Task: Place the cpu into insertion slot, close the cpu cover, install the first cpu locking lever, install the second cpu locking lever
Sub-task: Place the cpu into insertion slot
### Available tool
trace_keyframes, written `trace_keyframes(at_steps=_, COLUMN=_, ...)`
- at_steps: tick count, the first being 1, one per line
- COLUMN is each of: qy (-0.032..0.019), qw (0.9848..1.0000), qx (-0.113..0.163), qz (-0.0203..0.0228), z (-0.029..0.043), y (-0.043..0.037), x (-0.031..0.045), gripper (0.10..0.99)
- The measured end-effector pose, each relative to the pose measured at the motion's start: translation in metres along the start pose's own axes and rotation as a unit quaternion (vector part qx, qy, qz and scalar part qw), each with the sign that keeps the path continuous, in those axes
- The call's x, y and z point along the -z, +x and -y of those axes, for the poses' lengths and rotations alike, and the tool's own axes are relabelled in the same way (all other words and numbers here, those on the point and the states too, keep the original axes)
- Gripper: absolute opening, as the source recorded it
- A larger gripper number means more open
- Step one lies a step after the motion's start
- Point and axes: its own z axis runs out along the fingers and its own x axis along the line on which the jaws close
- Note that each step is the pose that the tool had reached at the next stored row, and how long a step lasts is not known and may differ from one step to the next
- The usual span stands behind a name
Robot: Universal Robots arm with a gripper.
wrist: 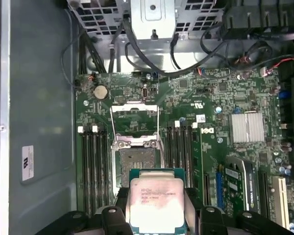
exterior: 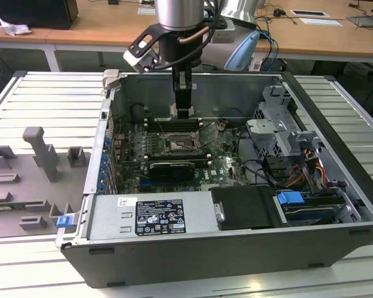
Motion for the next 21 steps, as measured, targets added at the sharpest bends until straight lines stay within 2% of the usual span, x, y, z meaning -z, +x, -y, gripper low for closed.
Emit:
trace_keyframes(at_steps=3, qy=0.0001, qw=1.0, qx=0.005, qz=-0.0004, z=0.0004, y=0.0004, x=-0.0057, gripper=0.529)
trace_keyframes(at_steps=5, qy=0.0007, qw=0.9998, qx=0.022, qz=-0.0019, z=0.0009, y=0.0004, x=-0.0113, gripper=0.529)
trace_keyframes(at_steps=7, qy=0.0011, qw=0.9995, qx=0.031, qz=-0.0025, z=0.001, y=0.0004, x=-0.0131, gripper=0.529)
trace_keyframes(at_steps=11, qy=0.0011, qw=0.9995, qx=0.031, qz=-0.0026, z=0.0013, y=0.0004, x=-0.0159, gripper=0.529)
trace_keyframes(at_steps=21, qy=0.0011, qw=0.9995, qx=0.031, qz=-0.0023, z=0.0025, y=0.0001, x=-0.0305, gripper=0.529)
